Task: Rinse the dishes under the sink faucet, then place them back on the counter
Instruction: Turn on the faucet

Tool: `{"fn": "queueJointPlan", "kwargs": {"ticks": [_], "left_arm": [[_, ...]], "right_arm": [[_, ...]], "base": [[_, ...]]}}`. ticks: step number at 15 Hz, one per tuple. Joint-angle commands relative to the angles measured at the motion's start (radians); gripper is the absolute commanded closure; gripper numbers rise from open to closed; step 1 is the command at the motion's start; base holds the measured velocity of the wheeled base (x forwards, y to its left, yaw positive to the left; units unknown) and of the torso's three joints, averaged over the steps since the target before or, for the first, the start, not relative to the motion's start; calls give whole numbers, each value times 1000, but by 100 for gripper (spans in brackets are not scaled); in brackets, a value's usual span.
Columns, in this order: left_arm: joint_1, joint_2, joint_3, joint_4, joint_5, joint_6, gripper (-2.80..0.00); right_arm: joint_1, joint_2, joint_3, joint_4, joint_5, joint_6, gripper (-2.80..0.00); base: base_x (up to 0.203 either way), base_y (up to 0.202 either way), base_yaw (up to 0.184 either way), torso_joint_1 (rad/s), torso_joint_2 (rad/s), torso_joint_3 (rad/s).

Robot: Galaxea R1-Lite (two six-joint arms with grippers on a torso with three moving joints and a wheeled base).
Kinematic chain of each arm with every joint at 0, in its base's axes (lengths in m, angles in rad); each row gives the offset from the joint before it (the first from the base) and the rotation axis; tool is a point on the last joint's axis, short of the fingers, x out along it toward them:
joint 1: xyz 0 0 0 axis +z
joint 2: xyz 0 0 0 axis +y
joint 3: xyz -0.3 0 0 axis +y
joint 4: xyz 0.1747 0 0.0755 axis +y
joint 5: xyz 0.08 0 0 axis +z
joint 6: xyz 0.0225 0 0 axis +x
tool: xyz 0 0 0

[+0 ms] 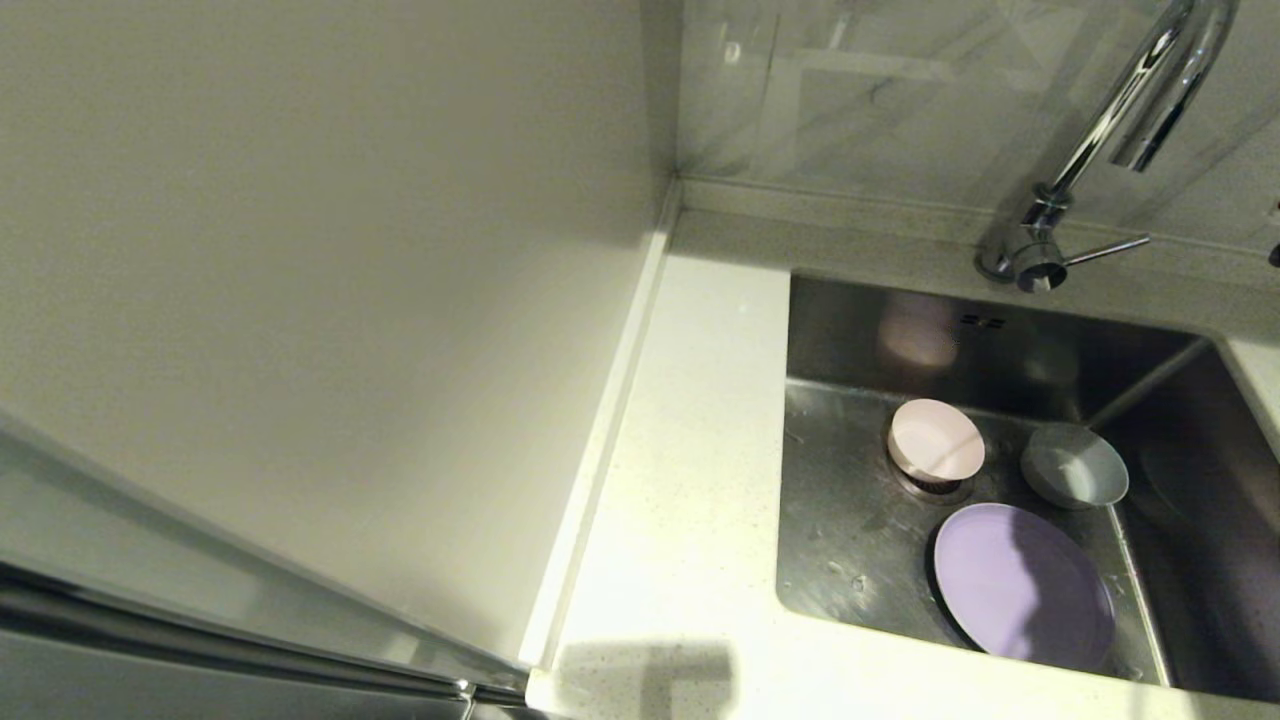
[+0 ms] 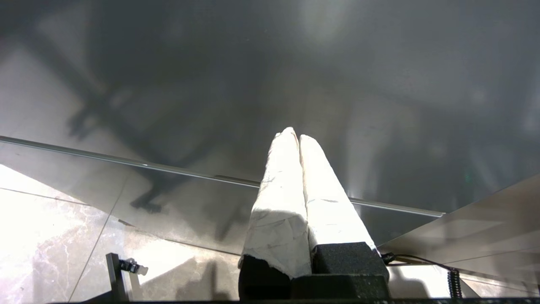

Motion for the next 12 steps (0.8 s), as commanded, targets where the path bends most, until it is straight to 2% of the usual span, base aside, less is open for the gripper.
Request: {"fn": "queueJointPlan", "kwargs": {"ticks": [1,5,8,12], "left_arm": [[-1,0,3,0,0,0,0],[0,0,3,0,0,0,0],[0,0,3,0,0,0,0],[-1,0,3,0,0,0,0]], "right_arm": [[1,62,-2,-74,66,1,0],[3,99,6,-182,179,3,0],[3,133,9,-223,214,2,0],[3,194,-3,-292,223,-6,0]], "base": [[0,0,0,0,0,0],[0,0,0,0,0,0],[0,0,0,0,0,0],[0,0,0,0,0,0]]}}
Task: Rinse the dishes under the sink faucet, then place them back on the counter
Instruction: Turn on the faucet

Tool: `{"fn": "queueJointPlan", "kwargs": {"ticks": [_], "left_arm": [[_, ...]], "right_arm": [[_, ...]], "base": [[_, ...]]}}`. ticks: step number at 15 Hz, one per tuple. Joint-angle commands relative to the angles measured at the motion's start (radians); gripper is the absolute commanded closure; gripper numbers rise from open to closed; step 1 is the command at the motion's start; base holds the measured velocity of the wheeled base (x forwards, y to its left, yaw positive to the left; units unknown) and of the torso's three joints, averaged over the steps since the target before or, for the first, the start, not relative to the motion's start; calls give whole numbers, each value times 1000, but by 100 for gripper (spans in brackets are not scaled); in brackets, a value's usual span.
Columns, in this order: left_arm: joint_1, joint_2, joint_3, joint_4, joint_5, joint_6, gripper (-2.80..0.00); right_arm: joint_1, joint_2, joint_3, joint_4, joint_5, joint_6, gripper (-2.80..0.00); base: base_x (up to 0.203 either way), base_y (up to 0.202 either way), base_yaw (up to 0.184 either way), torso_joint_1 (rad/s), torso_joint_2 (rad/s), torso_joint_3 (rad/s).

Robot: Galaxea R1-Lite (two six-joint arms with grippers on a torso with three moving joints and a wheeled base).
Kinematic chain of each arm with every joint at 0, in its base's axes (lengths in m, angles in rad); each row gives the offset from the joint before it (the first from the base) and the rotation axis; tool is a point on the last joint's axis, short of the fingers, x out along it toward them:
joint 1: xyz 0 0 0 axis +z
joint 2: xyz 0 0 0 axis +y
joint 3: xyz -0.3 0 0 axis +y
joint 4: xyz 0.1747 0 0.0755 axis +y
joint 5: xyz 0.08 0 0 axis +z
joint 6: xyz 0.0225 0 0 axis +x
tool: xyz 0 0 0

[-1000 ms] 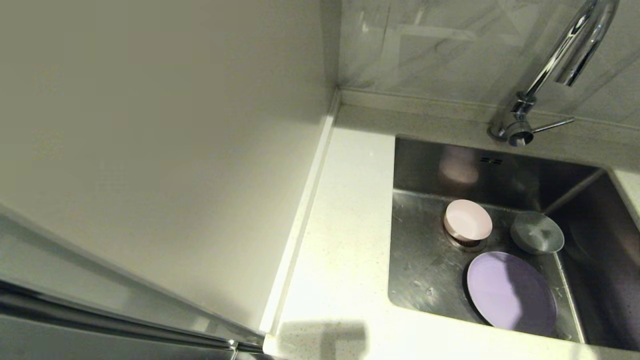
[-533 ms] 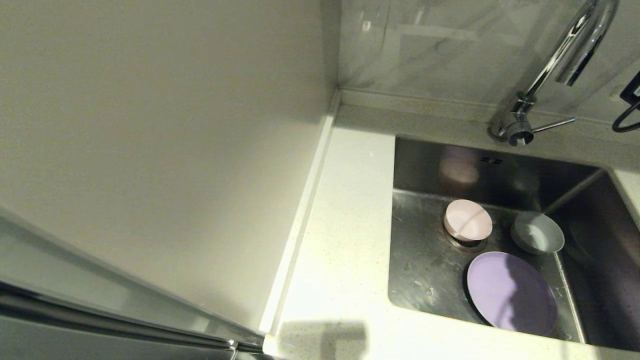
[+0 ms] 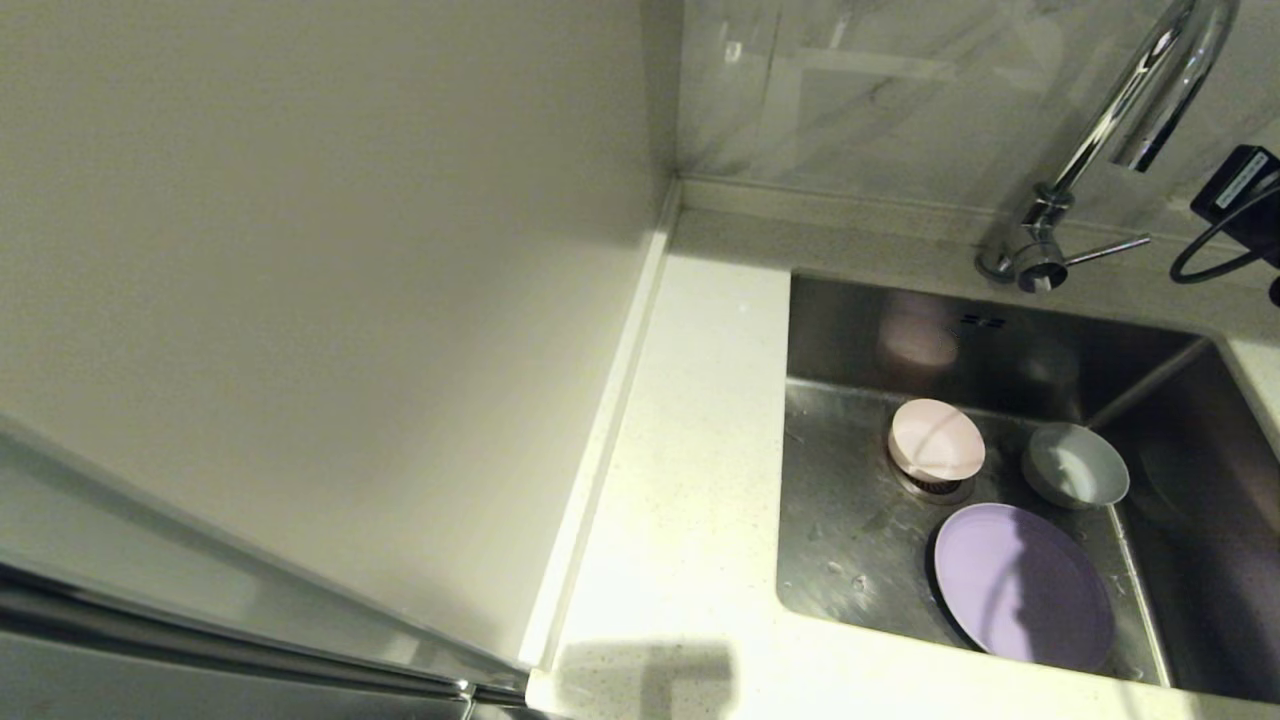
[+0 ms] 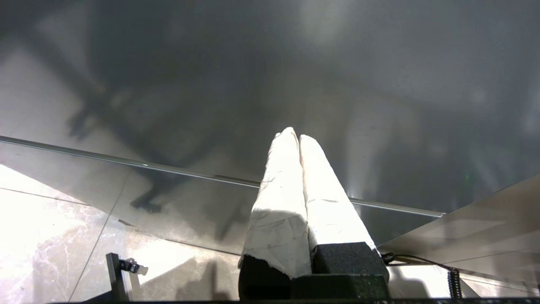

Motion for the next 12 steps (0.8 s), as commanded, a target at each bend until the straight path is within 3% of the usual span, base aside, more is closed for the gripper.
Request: {"fn": "queueJointPlan", "kwargs": {"ticks": [1,12], "left_arm": [[0,0,3,-1,0,0,0],[0,0,3,-1,0,0,0]], "right_arm": [[0,46,-10,-24,4,-8,0],[0,167,-87,-78,4,-100,0]], "base": [[0,0,0,0,0,0],[0,0,0,0,0,0]]}}
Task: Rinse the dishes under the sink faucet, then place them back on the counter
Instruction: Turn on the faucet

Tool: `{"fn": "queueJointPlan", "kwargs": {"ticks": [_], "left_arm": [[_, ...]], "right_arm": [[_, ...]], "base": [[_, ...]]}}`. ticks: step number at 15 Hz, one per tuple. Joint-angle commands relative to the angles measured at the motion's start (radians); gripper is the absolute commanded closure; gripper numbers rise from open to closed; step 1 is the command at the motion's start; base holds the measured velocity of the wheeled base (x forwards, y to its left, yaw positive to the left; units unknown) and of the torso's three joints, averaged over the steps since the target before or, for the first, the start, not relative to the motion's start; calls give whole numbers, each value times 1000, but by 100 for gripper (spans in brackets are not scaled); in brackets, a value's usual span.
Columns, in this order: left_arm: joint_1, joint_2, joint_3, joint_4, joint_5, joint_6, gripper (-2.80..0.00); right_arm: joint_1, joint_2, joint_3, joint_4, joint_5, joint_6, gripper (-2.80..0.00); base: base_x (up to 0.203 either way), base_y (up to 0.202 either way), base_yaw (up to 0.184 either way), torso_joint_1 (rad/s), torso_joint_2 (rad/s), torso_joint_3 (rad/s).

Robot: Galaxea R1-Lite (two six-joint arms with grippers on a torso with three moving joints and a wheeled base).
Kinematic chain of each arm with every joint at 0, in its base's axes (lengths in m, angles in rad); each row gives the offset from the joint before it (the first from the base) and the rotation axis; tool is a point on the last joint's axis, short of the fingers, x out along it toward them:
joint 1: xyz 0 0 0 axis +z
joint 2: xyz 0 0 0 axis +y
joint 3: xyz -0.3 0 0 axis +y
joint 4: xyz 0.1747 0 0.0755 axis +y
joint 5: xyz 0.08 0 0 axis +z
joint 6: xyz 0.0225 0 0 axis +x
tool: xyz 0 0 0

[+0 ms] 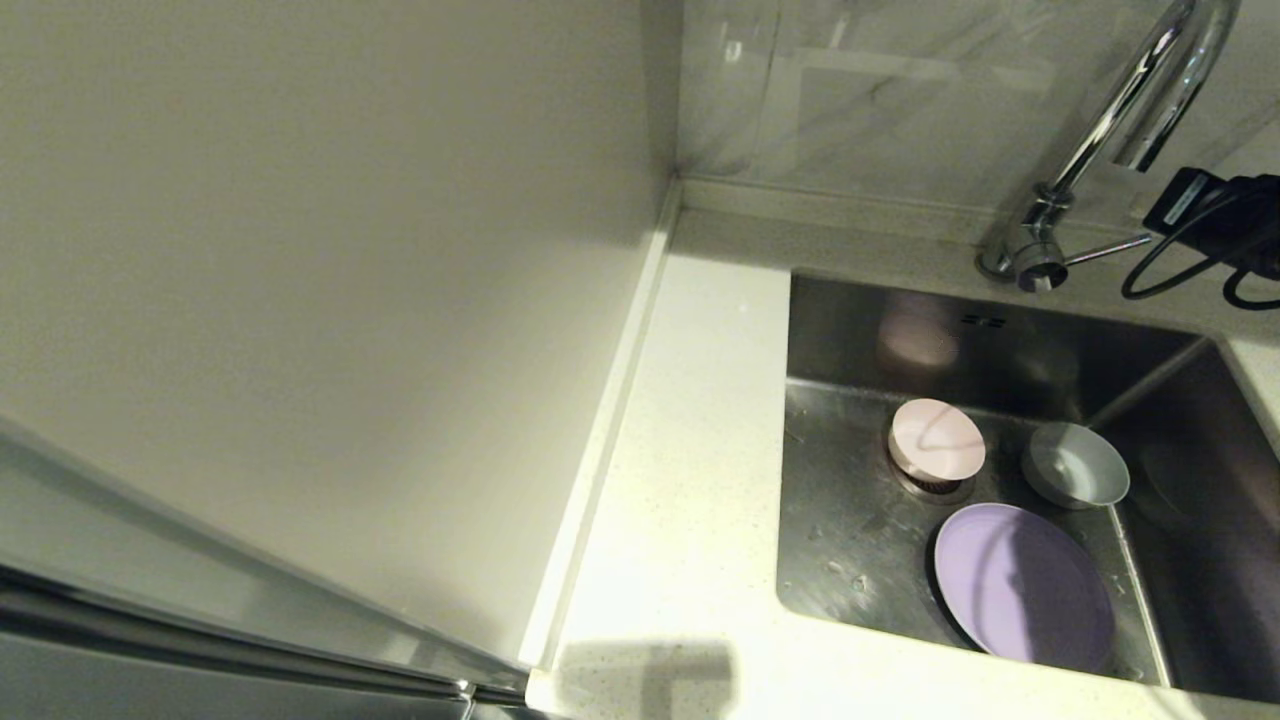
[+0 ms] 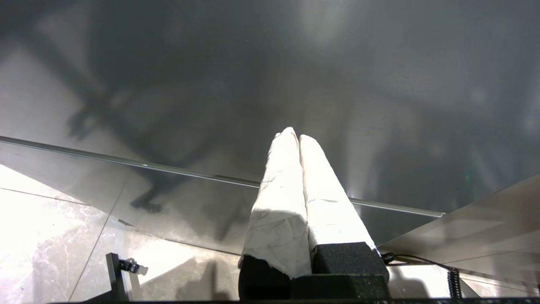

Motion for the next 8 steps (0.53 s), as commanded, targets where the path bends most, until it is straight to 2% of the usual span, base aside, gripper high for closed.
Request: {"fn": "queueJointPlan", "kwargs": {"ticks": [1,8], "left_arm": [[1,0,3,0,1,0,0],[1,0,3,0,0,0,0]], "right_arm": [[0,24,-2,0,2,-10,0],[-18,-14,85,5,-7,-79,0]], "base": [[0,0,0,0,0,0],[0,0,0,0,0,0]]}}
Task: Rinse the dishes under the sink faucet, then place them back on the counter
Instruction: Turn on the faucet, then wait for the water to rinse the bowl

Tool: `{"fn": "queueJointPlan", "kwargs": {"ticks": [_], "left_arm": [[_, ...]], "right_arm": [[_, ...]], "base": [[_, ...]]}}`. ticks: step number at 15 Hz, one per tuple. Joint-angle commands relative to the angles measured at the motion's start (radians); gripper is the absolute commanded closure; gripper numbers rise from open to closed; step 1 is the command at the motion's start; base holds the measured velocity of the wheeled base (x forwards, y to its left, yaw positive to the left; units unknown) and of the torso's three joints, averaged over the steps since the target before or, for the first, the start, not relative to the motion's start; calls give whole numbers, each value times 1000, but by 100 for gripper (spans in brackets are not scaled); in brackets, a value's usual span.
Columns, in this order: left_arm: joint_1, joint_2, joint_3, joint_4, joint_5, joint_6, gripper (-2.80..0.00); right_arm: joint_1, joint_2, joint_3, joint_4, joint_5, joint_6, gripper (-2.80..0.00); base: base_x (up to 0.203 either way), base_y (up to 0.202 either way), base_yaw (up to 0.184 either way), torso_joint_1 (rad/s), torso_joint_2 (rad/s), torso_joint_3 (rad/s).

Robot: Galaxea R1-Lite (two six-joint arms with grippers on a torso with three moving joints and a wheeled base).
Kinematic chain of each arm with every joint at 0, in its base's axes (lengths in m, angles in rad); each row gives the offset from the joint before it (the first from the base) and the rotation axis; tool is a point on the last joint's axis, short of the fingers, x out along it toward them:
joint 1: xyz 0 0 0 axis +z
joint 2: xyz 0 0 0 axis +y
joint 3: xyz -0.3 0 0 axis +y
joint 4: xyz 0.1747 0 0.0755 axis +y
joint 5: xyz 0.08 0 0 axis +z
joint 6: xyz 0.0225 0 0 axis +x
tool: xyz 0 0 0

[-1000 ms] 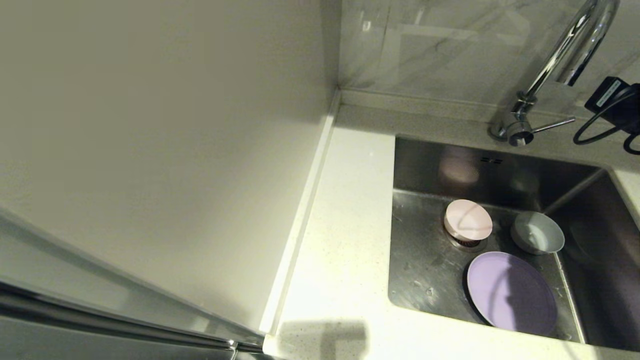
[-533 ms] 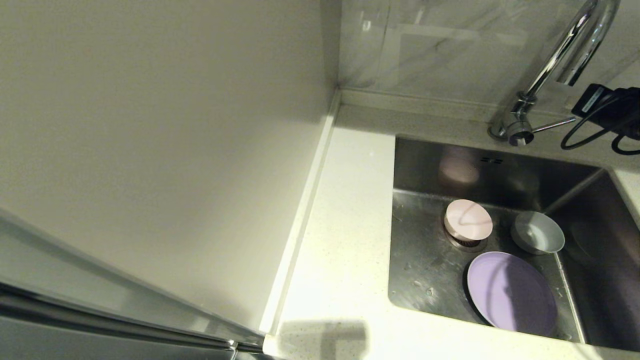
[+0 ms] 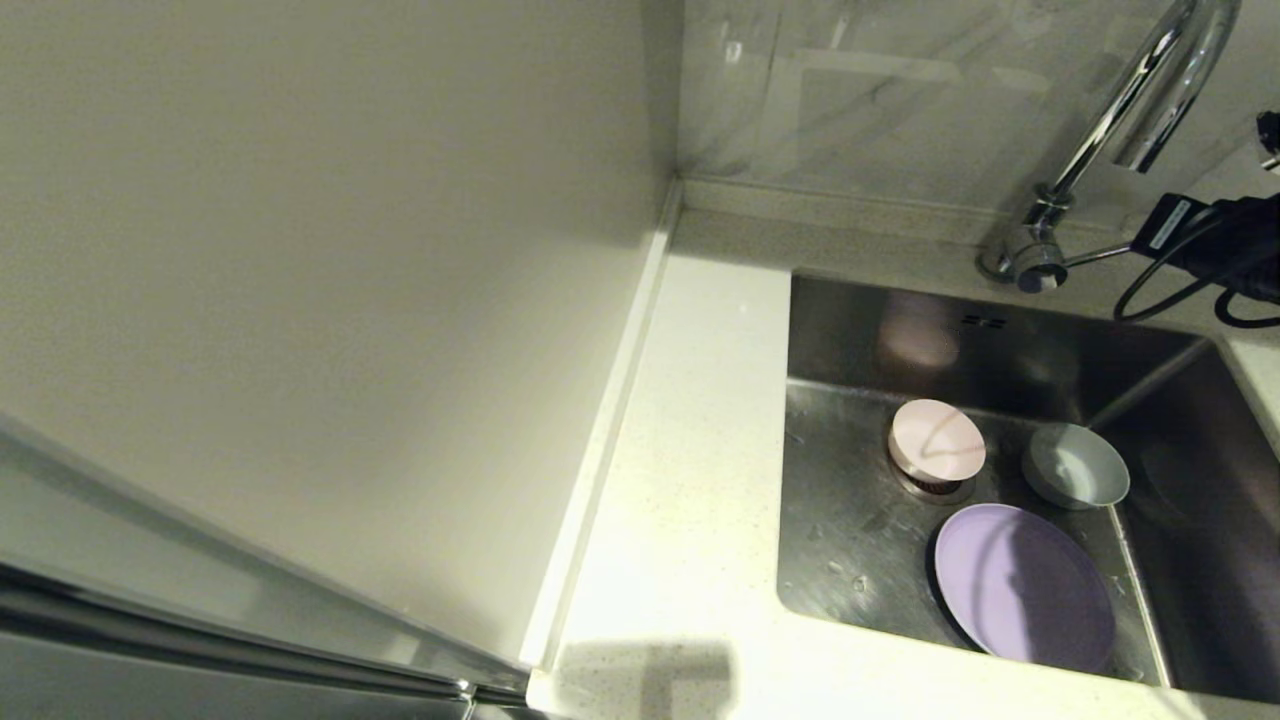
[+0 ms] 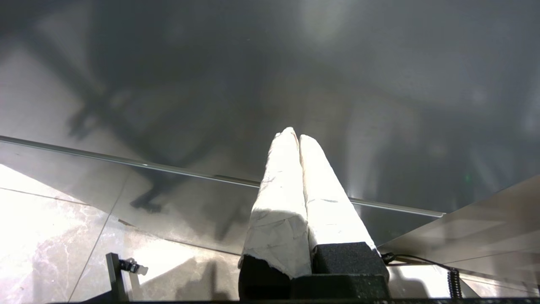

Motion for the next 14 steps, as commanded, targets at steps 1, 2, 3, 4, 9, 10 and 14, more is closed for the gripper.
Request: {"fn": "queueJointPlan", "kwargs": {"ticks": [1,2,3,4,9,10,14], "left_arm": [[1,0,3,0,0,0,0],[1,0,3,0,0,0,0],[1,0,3,0,0,0,0],[1,0,3,0,0,0,0],[1,0,3,0,0,0,0],[0,0,3,0,0,0,0],[0,0,3,0,0,0,0]], "right_arm": [[-19,-30,32,3,2,-12,0],[-25,-36,37,3,3,-12,0],[-28,-40,48,3,3,-12,0],[-30,-45,53,2,6,-11,0],[-31,-55,-15,-1,4,39,0],[-32,-79,-22,1,1,56,0],[-57,-236,38,74,-4,5,0]], "base": [[0,0,0,0,0,0],[0,0,0,0,0,0],[0,0,0,0,0,0],[0,0,0,0,0,0],[0,0,0,0,0,0],[0,0,0,0,0,0],[0,0,0,0,0,0]]}}
